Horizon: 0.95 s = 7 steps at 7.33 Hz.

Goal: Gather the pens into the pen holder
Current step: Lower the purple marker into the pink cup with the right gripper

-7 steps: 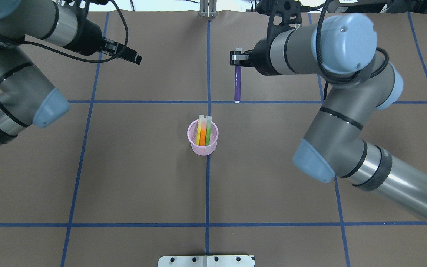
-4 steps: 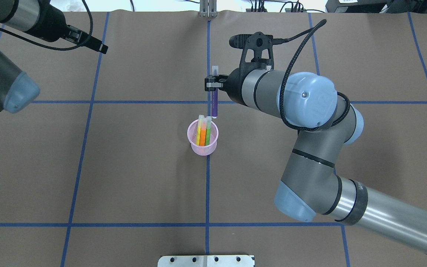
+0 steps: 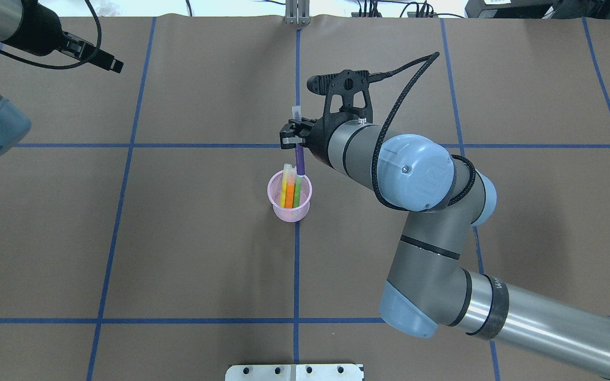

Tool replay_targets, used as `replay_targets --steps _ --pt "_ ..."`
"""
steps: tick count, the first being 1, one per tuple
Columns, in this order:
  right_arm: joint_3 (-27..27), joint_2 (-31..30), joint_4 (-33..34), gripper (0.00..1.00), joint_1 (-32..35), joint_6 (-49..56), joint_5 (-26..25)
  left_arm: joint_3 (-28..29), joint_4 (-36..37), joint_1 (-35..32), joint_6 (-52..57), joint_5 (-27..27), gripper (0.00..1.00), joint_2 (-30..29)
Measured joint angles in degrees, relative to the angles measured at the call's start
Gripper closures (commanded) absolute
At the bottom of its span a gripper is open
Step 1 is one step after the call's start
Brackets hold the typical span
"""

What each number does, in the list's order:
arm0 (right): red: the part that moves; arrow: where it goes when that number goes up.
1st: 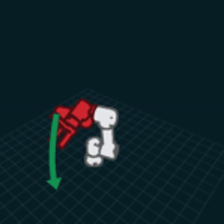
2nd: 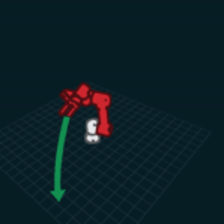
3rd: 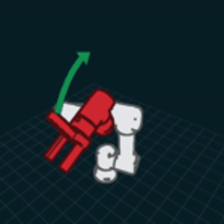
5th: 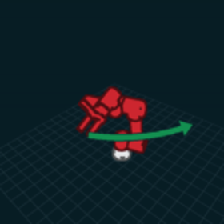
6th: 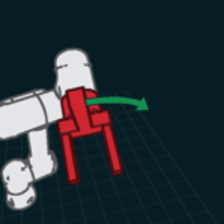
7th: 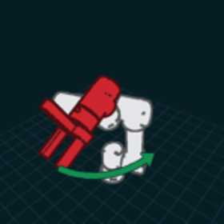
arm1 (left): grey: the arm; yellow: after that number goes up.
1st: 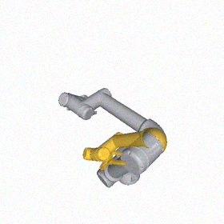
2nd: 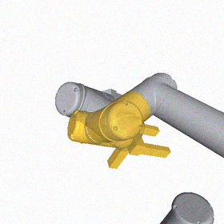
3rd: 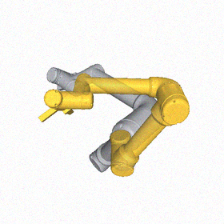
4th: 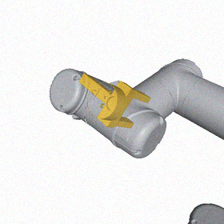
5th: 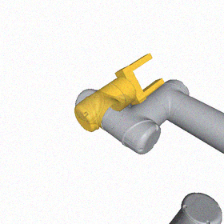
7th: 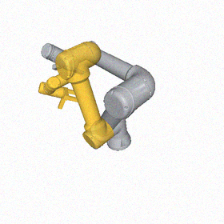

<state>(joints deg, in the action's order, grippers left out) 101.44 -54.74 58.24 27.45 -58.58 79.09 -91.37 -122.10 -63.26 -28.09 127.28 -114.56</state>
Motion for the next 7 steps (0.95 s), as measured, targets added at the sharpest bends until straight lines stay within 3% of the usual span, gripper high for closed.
replay_targets --steps 3,7 --pt "-4.4 0.0 -7.1 1.00 -3.8 0.2 -5.6 0.9 -0.1 -0.6 0.5 -0.1 0.02 1.1" --pt "-5.8 -0.1 -8.2 1.00 -5.2 2.2 -6.4 0.9 -0.2 -0.6 1.3 -0.2 0.02 2.2"
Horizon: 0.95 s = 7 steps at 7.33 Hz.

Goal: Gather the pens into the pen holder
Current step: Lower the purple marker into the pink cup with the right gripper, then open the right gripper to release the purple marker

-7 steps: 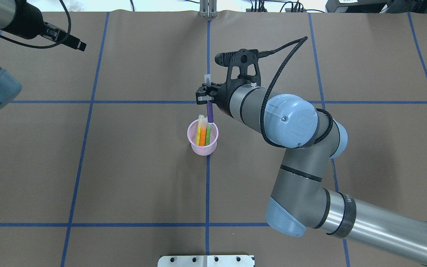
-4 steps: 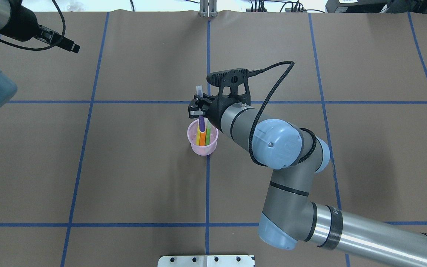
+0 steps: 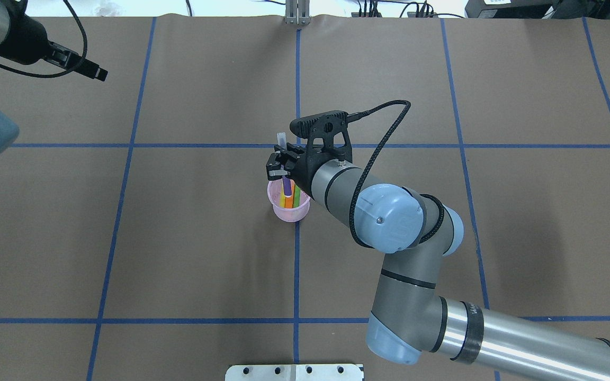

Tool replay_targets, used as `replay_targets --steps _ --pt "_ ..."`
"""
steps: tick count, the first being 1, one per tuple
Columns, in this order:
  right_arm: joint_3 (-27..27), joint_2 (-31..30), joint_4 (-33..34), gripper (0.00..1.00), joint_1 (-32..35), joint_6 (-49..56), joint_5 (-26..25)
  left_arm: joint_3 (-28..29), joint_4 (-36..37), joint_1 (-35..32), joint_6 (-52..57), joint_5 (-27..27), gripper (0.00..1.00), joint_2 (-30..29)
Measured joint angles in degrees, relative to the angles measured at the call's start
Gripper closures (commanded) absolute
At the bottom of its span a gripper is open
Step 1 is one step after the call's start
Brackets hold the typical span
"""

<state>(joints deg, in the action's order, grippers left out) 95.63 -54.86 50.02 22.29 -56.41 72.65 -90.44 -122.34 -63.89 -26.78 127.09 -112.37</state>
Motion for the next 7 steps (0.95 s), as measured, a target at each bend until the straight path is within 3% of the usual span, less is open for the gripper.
replay_targets --steps 4,5,6,7 --pt "-1.2 -0.1 -0.1 1.00 -1.0 0.2 -0.2 0.2 0.0 0.1 0.3 -0.1 0.02 0.0" --pt "-1.3 0.0 -0.1 0.69 -1.3 0.2 -0.4 0.2 0.0 0.2 0.3 -0.1 0.02 0.0" --pt "-1.2 0.1 -0.2 0.03 -1.4 0.1 -0.5 0.1 0.1 0.2 0.3 -0.1 0.02 0.0" --pt "-1.0 0.2 -0.4 0.01 -1.4 0.1 -0.5 0.1 0.1 0.2 0.3 -0.1 0.02 0.0"
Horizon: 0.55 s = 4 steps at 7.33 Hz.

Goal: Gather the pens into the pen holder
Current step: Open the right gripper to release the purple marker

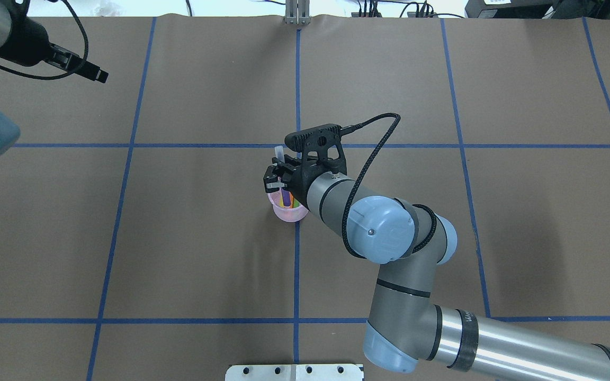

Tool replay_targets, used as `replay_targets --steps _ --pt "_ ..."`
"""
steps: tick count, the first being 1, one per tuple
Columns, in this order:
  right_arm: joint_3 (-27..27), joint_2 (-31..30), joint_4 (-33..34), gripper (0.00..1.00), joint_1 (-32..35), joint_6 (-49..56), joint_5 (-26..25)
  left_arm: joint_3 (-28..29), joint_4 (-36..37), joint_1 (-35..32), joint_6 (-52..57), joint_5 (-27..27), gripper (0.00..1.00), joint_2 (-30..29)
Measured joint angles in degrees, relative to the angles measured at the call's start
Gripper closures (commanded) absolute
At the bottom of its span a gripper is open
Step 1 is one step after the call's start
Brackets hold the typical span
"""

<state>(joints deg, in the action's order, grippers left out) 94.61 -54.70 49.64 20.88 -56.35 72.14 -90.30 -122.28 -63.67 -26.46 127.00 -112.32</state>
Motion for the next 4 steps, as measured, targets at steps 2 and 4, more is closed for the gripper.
replay_targets --steps 2,4 --pt "0.5 0.2 -0.2 0.01 0.0 -0.1 -0.1 0.0 -0.1 0.0 0.0 0.1 0.02 0.0" --pt "3.0 0.3 0.9 0.01 0.5 -0.4 1.2 -0.1 0.0 -0.6 0.2 0.2 0.01 -0.1"
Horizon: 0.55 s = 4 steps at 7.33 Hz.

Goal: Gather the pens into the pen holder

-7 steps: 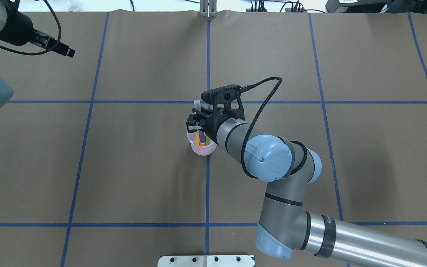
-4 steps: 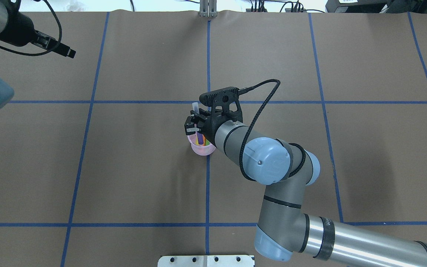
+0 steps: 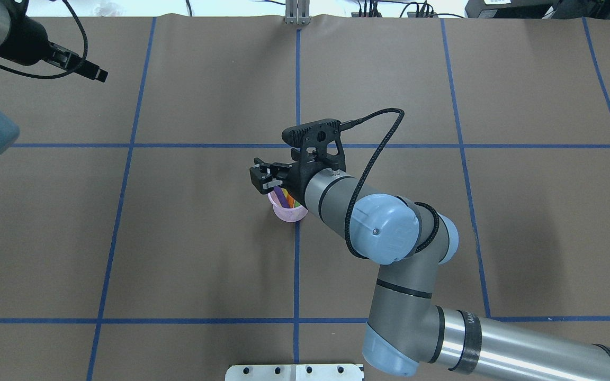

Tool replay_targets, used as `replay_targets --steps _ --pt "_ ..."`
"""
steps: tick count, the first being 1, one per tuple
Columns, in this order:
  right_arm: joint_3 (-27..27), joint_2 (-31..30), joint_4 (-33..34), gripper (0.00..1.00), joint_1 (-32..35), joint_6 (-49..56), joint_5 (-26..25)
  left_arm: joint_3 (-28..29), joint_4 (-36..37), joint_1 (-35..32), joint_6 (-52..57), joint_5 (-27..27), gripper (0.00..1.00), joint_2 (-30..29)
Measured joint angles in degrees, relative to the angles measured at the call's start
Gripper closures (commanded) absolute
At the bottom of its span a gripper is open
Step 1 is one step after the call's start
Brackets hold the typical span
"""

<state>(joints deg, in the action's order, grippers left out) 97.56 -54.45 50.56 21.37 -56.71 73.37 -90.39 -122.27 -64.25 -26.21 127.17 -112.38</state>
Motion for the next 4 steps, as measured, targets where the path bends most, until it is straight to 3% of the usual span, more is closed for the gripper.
replay_targets --steps 2,4 --pt "5.8 -0.4 9.4 0.01 4.2 -0.3 7.9 -0.2 3.0 -2.8 3.2 0.5 0.01 -0.3" --pt "11.8 -1.1 25.0 0.01 13.2 -0.3 21.9 -2.3 16.6 -5.0 9.6 0.7 0.01 -2.4"
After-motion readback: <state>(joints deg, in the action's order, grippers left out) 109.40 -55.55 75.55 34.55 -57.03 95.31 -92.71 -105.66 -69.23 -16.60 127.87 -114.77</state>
